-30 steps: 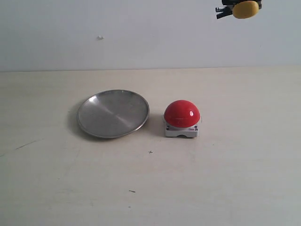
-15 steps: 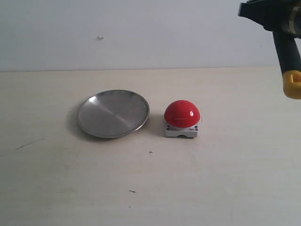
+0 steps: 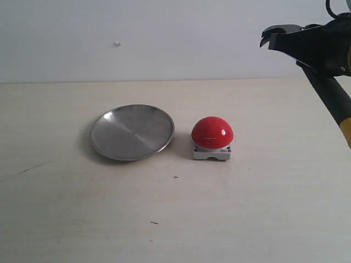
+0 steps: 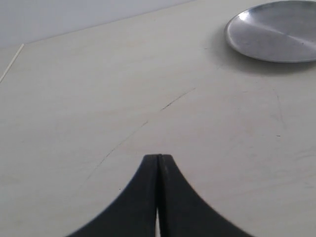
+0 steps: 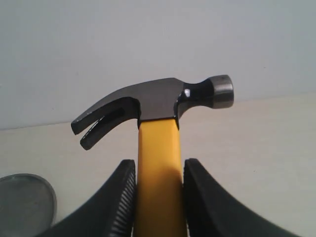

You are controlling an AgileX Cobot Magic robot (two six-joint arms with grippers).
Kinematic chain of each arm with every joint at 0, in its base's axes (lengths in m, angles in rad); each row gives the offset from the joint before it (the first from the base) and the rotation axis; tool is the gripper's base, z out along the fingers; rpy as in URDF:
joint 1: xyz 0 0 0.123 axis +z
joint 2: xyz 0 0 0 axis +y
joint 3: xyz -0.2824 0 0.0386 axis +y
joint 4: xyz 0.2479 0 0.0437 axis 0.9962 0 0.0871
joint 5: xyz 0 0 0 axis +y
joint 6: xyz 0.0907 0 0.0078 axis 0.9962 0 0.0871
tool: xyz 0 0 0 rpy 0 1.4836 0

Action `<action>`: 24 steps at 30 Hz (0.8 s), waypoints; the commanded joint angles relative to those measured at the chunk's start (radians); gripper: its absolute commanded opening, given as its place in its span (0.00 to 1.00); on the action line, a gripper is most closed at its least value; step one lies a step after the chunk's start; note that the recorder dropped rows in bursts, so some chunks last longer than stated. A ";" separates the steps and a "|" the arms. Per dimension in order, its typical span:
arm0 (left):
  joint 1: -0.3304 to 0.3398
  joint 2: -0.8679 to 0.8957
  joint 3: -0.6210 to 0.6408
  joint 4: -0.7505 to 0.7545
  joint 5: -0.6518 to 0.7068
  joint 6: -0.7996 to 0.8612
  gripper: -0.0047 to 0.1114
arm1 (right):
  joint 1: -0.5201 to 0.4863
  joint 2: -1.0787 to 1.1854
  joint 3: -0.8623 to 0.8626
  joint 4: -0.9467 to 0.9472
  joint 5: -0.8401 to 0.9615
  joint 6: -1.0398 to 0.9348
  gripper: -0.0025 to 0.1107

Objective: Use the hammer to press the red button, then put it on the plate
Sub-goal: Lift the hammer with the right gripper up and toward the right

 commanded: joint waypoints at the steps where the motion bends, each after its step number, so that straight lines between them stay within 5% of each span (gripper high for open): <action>1: 0.003 -0.008 -0.001 0.078 -0.026 0.003 0.04 | 0.001 -0.091 0.038 -0.035 -0.062 -0.010 0.02; 4: 0.003 -0.008 -0.001 0.051 -0.274 -0.014 0.04 | 0.001 -0.156 0.060 -0.035 -0.191 -0.037 0.02; 7: 0.003 -0.008 -0.001 -0.030 -0.563 -0.236 0.04 | 0.001 -0.195 0.078 -0.035 -0.219 -0.037 0.02; 15: 0.003 -0.008 -0.001 -0.022 -0.658 -0.759 0.04 | 0.001 -0.195 0.111 -0.035 -0.203 -0.053 0.02; 19: 0.003 0.001 -0.001 0.225 -0.711 -1.077 0.04 | 0.001 -0.195 0.111 -0.035 -0.203 -0.051 0.02; 24: 0.003 0.099 -0.011 0.590 -1.042 -1.520 0.04 | 0.001 -0.195 0.111 -0.035 -0.205 -0.043 0.02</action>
